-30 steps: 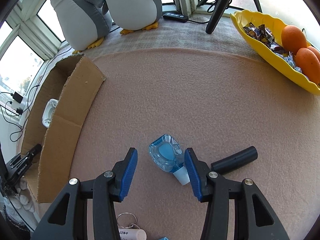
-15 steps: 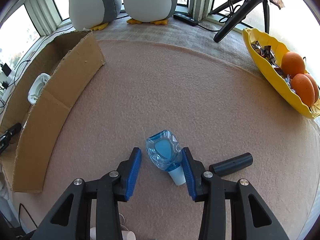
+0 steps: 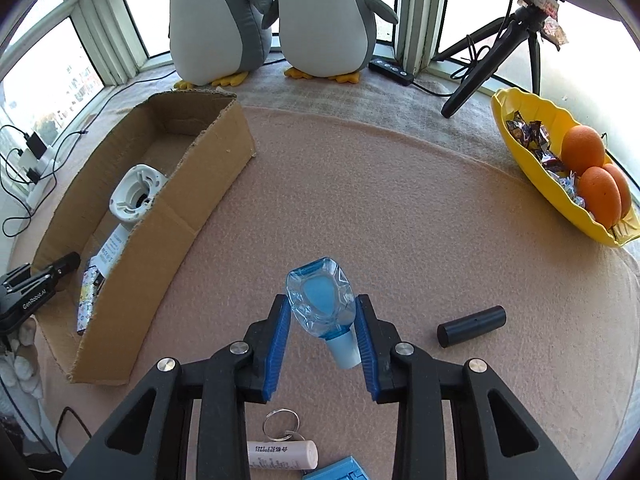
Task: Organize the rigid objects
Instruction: 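Carry the blue eye-drop bottle into the box and release it with the right tool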
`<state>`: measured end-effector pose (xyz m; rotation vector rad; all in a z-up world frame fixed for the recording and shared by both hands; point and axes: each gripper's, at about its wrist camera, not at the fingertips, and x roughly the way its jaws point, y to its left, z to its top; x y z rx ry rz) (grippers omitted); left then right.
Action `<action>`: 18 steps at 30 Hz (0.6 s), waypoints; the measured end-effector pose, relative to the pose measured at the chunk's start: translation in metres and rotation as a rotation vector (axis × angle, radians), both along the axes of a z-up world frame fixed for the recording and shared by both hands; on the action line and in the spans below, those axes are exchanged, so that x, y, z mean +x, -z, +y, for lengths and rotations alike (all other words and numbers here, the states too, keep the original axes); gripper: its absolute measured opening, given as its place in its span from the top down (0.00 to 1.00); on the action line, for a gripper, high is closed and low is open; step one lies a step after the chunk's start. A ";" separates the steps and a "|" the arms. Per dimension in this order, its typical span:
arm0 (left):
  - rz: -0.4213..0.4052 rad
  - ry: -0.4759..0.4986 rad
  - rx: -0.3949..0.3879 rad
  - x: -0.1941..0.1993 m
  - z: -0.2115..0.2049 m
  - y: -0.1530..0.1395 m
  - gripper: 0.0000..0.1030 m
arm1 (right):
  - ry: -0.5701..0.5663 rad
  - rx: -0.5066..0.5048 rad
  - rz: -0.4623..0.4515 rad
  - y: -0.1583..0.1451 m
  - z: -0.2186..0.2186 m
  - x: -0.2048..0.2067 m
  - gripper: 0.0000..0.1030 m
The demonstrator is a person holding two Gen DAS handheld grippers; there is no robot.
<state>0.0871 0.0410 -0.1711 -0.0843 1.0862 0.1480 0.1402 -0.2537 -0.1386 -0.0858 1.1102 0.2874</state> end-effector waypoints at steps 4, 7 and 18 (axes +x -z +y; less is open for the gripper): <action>-0.003 0.002 -0.007 0.000 0.001 0.000 0.78 | -0.022 0.035 -0.023 -0.014 0.016 -0.008 0.72; -0.003 0.002 -0.008 0.000 0.001 0.000 0.78 | -0.037 0.057 -0.024 -0.023 0.031 -0.013 0.72; -0.008 0.000 -0.024 -0.001 0.003 0.000 0.78 | -0.118 0.145 -0.044 -0.052 0.095 -0.022 0.72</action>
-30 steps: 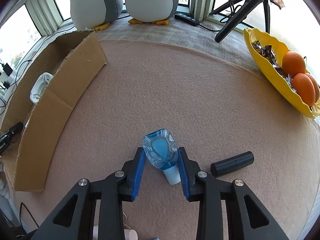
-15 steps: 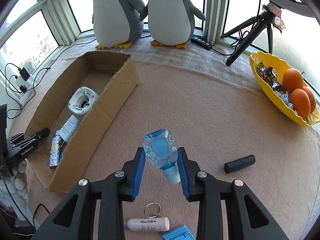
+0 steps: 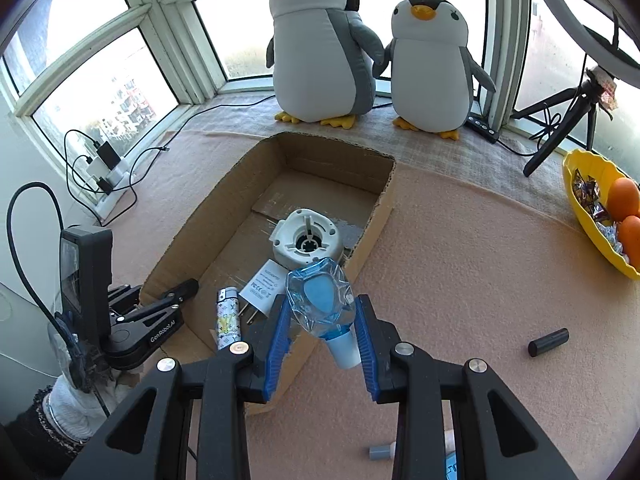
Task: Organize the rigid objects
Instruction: 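Carry the blue eye-drop bottle into the box and release it with the right tool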
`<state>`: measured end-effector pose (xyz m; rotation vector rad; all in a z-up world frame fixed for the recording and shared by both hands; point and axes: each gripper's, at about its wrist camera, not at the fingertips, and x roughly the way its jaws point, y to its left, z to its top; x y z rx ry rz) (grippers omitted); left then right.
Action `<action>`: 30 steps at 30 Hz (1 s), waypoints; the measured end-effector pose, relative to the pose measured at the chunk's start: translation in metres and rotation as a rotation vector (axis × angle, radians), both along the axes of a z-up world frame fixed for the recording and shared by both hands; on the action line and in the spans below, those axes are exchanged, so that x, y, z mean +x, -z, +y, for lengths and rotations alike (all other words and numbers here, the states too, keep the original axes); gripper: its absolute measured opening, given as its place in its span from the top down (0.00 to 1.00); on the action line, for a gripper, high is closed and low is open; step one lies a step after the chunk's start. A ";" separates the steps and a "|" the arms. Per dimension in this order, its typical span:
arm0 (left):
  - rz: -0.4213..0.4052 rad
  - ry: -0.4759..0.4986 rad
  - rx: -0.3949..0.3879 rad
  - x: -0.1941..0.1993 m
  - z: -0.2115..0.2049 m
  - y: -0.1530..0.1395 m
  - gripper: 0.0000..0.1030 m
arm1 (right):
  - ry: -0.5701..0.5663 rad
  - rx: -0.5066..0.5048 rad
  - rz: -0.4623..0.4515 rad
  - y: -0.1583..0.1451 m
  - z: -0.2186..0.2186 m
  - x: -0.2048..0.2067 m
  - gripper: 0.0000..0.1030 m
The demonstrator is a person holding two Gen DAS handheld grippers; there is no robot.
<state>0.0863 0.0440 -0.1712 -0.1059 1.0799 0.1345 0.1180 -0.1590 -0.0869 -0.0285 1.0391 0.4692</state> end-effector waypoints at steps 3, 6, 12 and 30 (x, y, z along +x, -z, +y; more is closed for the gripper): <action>-0.001 0.000 -0.002 0.000 0.001 0.000 0.78 | -0.021 0.007 0.004 0.001 0.016 0.000 0.72; -0.002 -0.001 -0.005 0.000 0.000 0.000 0.78 | -0.035 0.013 0.011 0.005 0.029 0.000 0.72; -0.003 -0.002 -0.009 0.000 0.000 0.000 0.78 | -0.053 0.010 0.026 0.013 0.050 0.000 0.72; -0.003 -0.003 -0.015 0.000 0.001 0.000 0.78 | -0.055 -0.018 0.067 0.034 0.065 0.004 0.71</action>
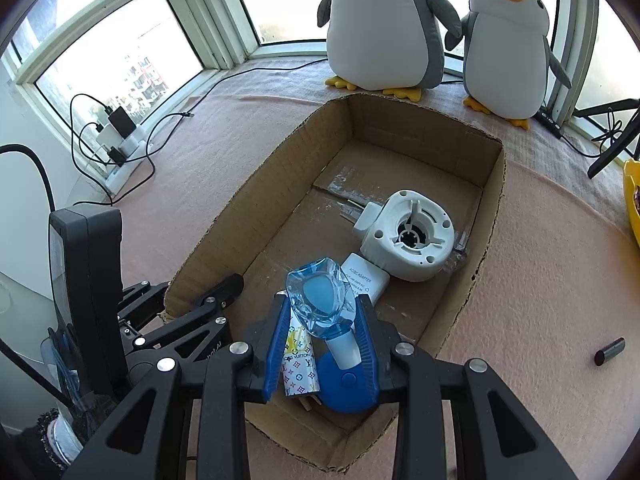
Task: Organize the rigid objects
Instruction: 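Carry the blue eye-drop bottle into the box and release it with the right tool, then move the right tool to the white tube with keys and grasp it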
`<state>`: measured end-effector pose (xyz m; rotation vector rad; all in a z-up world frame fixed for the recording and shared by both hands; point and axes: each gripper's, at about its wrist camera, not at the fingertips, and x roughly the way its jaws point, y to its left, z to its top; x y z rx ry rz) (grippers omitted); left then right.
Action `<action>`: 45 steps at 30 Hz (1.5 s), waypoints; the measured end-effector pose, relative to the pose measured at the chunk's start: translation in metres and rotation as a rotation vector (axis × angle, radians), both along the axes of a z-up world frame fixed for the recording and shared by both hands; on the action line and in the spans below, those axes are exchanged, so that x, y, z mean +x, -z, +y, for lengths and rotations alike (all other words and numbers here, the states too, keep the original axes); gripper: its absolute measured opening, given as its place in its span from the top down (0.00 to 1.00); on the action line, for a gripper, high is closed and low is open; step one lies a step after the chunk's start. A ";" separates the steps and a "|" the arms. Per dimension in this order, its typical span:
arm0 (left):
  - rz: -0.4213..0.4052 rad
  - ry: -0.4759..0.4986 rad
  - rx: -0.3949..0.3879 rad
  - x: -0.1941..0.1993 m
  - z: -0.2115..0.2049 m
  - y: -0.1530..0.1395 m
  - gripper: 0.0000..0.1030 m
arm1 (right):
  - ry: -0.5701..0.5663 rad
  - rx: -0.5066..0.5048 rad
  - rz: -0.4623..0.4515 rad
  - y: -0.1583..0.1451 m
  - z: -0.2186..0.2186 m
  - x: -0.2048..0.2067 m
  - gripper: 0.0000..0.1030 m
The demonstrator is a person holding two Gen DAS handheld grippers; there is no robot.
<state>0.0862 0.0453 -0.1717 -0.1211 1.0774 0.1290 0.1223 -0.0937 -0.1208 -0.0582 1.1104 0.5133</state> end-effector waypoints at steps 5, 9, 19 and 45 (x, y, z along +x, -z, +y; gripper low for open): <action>0.000 -0.001 0.002 0.000 0.000 0.000 0.78 | 0.021 0.016 0.001 -0.003 -0.005 0.000 0.53; 0.000 -0.001 0.003 0.000 0.000 0.000 0.78 | 0.035 0.021 0.000 -0.007 -0.013 -0.002 0.53; 0.001 0.009 0.021 0.001 -0.002 0.000 0.78 | 0.141 0.064 -0.063 -0.056 -0.064 -0.040 0.53; 0.017 0.027 0.084 0.004 -0.011 -0.001 0.78 | 0.369 0.063 -0.049 -0.071 -0.183 -0.123 0.46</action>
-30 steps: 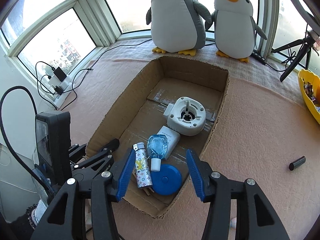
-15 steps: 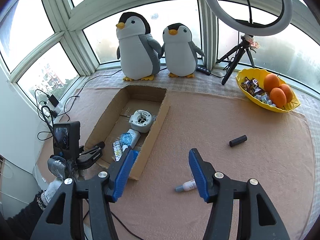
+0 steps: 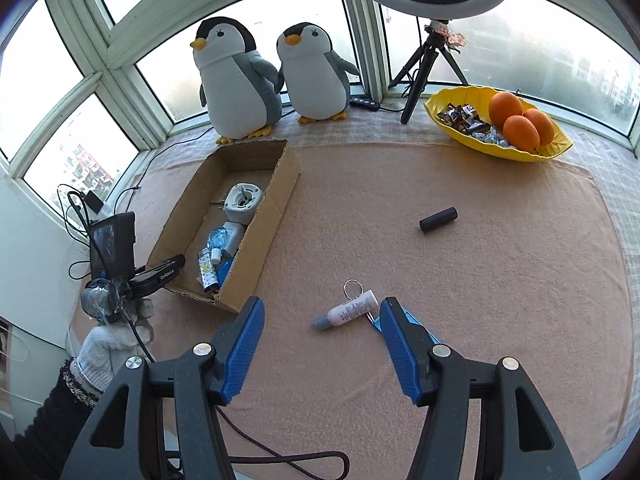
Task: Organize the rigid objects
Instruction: 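Move the right tool to the white tube with keys and grasp it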
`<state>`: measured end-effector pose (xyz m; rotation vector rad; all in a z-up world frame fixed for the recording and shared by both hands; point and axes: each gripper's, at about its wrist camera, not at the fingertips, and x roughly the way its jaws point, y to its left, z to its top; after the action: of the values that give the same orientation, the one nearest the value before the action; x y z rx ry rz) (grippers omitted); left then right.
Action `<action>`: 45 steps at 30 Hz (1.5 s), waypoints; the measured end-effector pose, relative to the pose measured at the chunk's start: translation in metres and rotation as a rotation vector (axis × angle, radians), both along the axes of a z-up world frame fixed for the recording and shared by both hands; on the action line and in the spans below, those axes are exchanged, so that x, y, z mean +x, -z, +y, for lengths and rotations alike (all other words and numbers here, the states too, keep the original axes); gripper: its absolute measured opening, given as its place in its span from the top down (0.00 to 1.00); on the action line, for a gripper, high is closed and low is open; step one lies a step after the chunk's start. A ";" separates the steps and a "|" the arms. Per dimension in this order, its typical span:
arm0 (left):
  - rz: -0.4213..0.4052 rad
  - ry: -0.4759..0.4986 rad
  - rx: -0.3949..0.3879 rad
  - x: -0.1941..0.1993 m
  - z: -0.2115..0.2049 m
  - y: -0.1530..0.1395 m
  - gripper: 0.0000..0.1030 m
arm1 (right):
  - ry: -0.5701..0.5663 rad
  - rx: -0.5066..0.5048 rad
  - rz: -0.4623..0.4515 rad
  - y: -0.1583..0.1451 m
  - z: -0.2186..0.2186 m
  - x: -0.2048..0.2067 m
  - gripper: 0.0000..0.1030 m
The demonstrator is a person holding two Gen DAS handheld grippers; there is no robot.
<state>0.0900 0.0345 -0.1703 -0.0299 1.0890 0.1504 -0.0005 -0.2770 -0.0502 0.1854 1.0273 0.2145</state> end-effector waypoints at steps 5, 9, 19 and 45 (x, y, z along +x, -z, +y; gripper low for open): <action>0.009 0.029 0.027 0.001 -0.003 -0.001 0.78 | 0.053 0.024 0.049 0.022 0.001 0.003 0.46; 0.005 0.077 0.044 0.001 -0.004 -0.001 0.78 | 0.127 0.080 0.103 0.042 0.003 0.008 0.46; 0.029 0.146 -0.008 0.007 0.005 0.000 0.78 | 0.297 0.178 0.227 0.090 0.006 0.029 0.51; 0.013 0.155 -0.025 0.006 0.008 0.000 0.78 | 0.265 0.066 0.327 0.135 0.011 0.073 0.74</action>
<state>0.0957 0.0428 -0.1703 0.0333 1.1020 -0.0020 0.0728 -0.2659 -0.1855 0.4238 1.3075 -0.0258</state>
